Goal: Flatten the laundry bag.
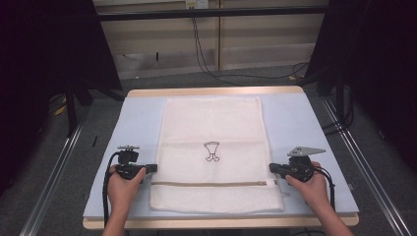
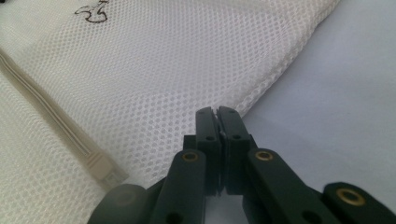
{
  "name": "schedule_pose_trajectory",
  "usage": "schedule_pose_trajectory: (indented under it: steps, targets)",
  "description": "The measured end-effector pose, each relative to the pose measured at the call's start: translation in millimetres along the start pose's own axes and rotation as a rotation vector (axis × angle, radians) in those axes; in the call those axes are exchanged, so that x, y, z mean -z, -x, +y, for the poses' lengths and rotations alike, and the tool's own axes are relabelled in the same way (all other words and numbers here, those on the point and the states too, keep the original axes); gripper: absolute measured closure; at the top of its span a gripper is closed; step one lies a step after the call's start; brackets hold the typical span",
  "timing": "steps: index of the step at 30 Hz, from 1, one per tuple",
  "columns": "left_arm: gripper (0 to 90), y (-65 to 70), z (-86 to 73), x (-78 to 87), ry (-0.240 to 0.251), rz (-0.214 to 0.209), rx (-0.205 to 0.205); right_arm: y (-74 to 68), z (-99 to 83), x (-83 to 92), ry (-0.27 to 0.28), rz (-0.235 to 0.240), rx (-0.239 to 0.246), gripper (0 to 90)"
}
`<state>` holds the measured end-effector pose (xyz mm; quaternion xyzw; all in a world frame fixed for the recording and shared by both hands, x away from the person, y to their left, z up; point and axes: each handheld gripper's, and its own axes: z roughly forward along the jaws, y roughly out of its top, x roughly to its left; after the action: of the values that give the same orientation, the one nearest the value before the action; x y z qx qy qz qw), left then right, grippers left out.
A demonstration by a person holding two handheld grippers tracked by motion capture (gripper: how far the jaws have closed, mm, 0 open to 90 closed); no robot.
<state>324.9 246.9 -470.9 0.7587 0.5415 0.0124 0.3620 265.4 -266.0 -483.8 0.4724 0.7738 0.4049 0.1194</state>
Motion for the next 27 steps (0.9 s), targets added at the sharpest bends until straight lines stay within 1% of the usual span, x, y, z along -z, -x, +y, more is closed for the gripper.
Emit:
schedule_pose_trajectory:
  steps: [1, 3, 4, 5, 6, 7, 9, 10, 11, 12, 13, 14, 16, 17, 18, 20, 21, 22, 23, 24, 26, 27]
  targets:
    - [87.2, -0.6, 0.2, 1.0, -0.004, -0.002, -0.006, 0.0, -0.2, 0.4, 0.000, 0.000, -0.006, 88.1]
    - [87.2, 0.2, -0.2, 1.6, -0.003, 0.006, -0.007, 0.4, -0.6, 1.4, 0.002, 0.009, -0.003, 88.0]
    - [86.9, 0.1, 0.0, 2.8, -0.015, 0.000, -0.020, -0.1, -0.9, 1.8, 0.001, 0.011, -0.002, 87.7]
    - [85.8, 2.0, 0.5, 3.4, -0.009, 0.001, -0.020, -0.3, -1.1, 1.9, 0.000, 0.011, 0.002, 86.7]
    - [83.3, 3.3, 1.9, 5.6, -0.009, 0.013, -0.028, -0.7, -1.3, 2.3, 0.000, 0.005, 0.002, 83.9]
    - [78.4, 4.4, 3.5, 7.6, 0.007, 0.023, -0.037, -0.6, -1.3, 3.1, 0.005, -0.002, 0.004, 79.7]
    - [76.9, 7.5, 6.5, 11.6, 0.023, 0.031, -0.044, -0.4, -1.4, 6.3, 0.019, -0.016, 0.012, 74.3]
    - [74.0, 9.3, 7.5, 12.5, 0.033, 0.021, -0.053, 0.2, -1.3, 8.6, 0.028, -0.019, 0.012, 70.8]
    - [69.5, 11.7, 8.5, 12.6, 0.040, 0.005, -0.047, 0.3, -1.2, 11.1, 0.038, -0.019, 0.008, 71.1]
    - [66.7, 13.8, 9.6, 12.6, 0.037, -0.013, -0.045, 0.4, -1.0, 13.5, 0.050, -0.019, 0.019, 73.4]
    - [66.2, 16.5, 10.7, 11.8, 0.040, -0.020, -0.049, -0.4, -0.8, 15.8, 0.056, -0.016, 0.033, 75.1]
    - [65.3, 19.4, 12.0, 10.4, 0.043, -0.026, -0.052, -1.0, -0.8, 17.5, 0.062, -0.018, 0.055, 76.8]
    - [63.4, 25.4, 14.7, 7.4, 0.045, -0.051, -0.055, -2.9, -1.4, 19.3, 0.066, -0.011, 0.078, 78.6]
    - [61.9, 28.4, 15.6, 5.7, 0.047, -0.057, -0.063, -4.0, -2.2, 19.6, 0.066, -0.010, 0.087, 79.6]
    - [62.4, 31.3, 16.6, 4.3, 0.043, -0.057, -0.074, -5.3, -3.2, 20.4, 0.063, -0.010, 0.089, 81.1]
    - [62.7, 39.1, 17.8, 1.5, 0.044, -0.069, -0.069, -6.5, -5.4, 21.2, 0.063, -0.012, 0.102, 83.6]
    - [62.5, 42.6, 18.5, 0.0, 0.047, -0.083, -0.057, -6.6, -6.2, 21.8, 0.060, -0.011, 0.109, 84.1]
    - [62.3, 46.5, 19.4, -1.3, 0.055, -0.082, -0.053, -6.9, -7.0, 22.5, 0.062, -0.015, 0.118, 85.0]
    - [62.0, 50.2, 20.5, -2.4, 0.049, -0.077, -0.052, -7.0, -7.6, 23.5, 0.063, -0.015, 0.123, 85.5]
    - [60.5, 53.6, 21.9, -3.6, 0.043, -0.071, -0.042, -7.0, -8.3, 24.2, 0.064, -0.016, 0.126, 86.1]
    - [57.5, 59.6, 24.0, -6.9, 0.044, -0.092, -0.055, -7.6, -9.8, 26.4, 0.071, -0.013, 0.123, 86.6]
    - [57.2, 63.2, 24.7, -8.6, 0.044, -0.103, -0.051, -7.7, -10.4, 27.3, 0.078, -0.011, 0.125, 86.7]
